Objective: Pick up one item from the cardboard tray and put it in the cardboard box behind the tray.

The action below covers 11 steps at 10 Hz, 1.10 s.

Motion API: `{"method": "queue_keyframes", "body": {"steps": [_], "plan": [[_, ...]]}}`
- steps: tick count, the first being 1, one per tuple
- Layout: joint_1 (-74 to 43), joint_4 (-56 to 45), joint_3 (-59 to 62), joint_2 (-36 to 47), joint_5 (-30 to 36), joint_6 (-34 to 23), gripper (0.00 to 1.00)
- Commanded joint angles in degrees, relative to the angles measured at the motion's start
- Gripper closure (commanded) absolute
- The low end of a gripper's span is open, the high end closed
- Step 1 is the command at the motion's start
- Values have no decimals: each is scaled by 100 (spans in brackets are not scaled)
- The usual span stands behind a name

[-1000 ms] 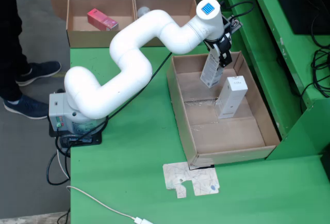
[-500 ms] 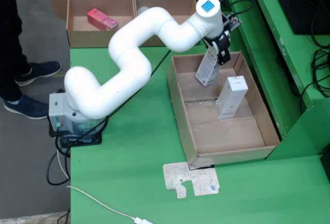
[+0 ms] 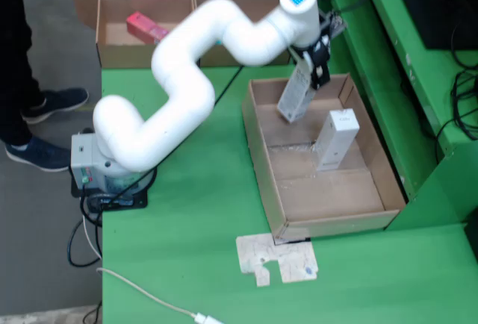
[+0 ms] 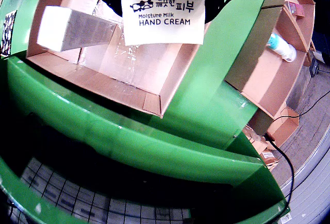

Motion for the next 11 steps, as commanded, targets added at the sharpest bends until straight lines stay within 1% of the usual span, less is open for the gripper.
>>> {"method": "queue_keyframes", "body": {"steps": [1,2,3,4,6,7,8,9,10,11], "plan": [[80,-485,175,569,-87,63,100],[74,-548,175,629,-95,81,100],[80,-1158,1081,384,-144,110,100],[101,-1028,711,673,-191,136,100],[101,-1028,711,673,-191,136,100],[93,-1275,991,736,-237,154,100],[93,-1275,991,736,-237,154,100],[89,-796,175,1277,-286,236,100],[89,-795,175,1277,-286,236,100],[165,-1079,175,1670,-462,372,100]]}}
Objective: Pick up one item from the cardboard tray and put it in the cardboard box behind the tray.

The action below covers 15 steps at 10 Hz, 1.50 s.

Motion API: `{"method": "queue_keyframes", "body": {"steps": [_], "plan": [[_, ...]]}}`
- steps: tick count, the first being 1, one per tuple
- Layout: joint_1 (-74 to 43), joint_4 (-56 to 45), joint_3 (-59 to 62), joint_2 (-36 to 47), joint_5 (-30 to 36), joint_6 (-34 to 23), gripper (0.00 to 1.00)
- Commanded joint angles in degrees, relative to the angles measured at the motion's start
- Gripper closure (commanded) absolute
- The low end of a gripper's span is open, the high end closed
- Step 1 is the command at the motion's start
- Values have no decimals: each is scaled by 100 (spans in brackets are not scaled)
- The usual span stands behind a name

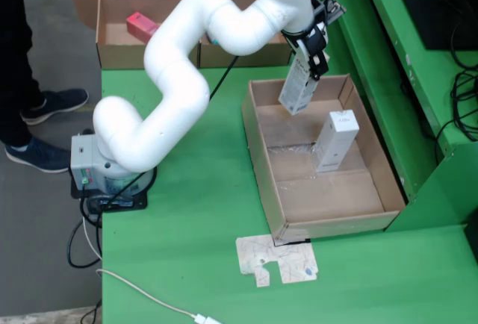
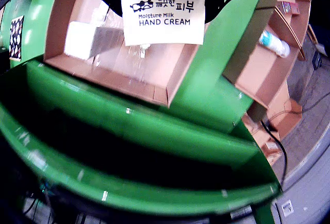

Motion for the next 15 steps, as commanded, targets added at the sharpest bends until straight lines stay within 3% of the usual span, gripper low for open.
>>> {"method": "queue_keyframes", "body": {"steps": [1,6,7,8,15], "plan": [[86,11,-386,976,-180,179,100],[264,-422,-386,1423,-401,373,100],[327,-972,271,1257,-456,423,100],[441,-788,-386,1769,-570,507,100],[448,-598,-386,1810,-568,550,100]]}}
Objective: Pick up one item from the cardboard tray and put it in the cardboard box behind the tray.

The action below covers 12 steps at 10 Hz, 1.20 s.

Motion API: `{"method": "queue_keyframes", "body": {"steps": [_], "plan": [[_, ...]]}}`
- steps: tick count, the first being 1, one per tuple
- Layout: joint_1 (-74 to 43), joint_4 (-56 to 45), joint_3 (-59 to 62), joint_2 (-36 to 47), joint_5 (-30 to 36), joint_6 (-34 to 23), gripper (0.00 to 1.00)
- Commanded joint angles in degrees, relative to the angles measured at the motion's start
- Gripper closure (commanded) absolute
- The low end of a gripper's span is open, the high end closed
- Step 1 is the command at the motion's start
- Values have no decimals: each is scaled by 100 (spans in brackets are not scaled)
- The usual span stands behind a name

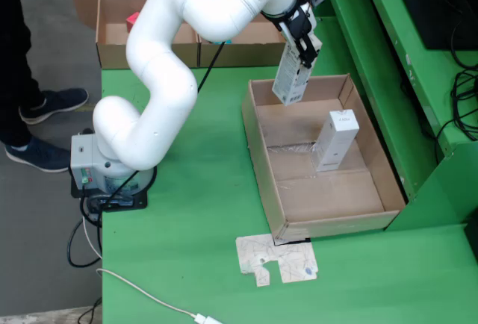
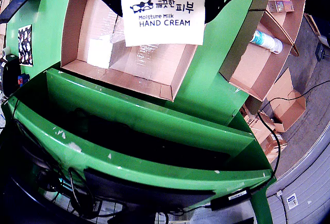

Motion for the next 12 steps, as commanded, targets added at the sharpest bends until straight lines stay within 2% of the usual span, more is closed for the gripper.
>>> {"method": "queue_keyframes", "body": {"steps": [1,8,12], "plan": [[43,70,123,166,-41,-4,100],[30,-96,123,248,11,-33,100],[347,-213,123,443,-162,213,100]]}}
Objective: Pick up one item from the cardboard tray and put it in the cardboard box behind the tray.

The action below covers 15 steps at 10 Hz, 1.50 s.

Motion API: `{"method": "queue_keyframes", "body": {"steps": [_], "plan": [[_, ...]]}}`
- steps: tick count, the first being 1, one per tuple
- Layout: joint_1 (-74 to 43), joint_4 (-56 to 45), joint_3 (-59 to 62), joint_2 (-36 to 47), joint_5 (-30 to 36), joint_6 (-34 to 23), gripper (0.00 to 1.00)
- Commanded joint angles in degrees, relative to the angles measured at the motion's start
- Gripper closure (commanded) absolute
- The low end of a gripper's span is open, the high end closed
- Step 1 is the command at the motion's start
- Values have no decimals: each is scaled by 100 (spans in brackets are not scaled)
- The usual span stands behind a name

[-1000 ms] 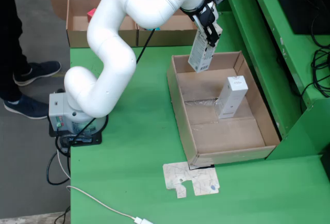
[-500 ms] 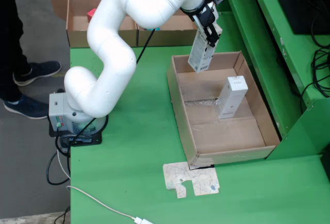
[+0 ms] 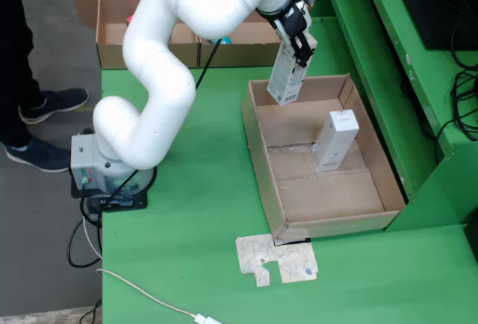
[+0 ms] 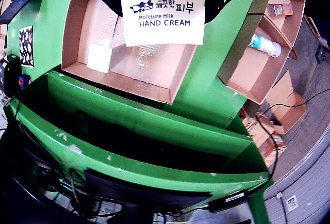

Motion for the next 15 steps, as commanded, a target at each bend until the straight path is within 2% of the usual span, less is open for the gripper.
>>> {"method": "queue_keyframes", "body": {"steps": [1,4,10,11,15], "plan": [[189,103,123,206,-100,143,100],[745,521,123,68,-498,577,100],[1221,956,123,-111,-823,875,100],[1475,1514,123,-390,-1043,1014,100],[1737,1665,123,-521,-1271,1227,100]]}}
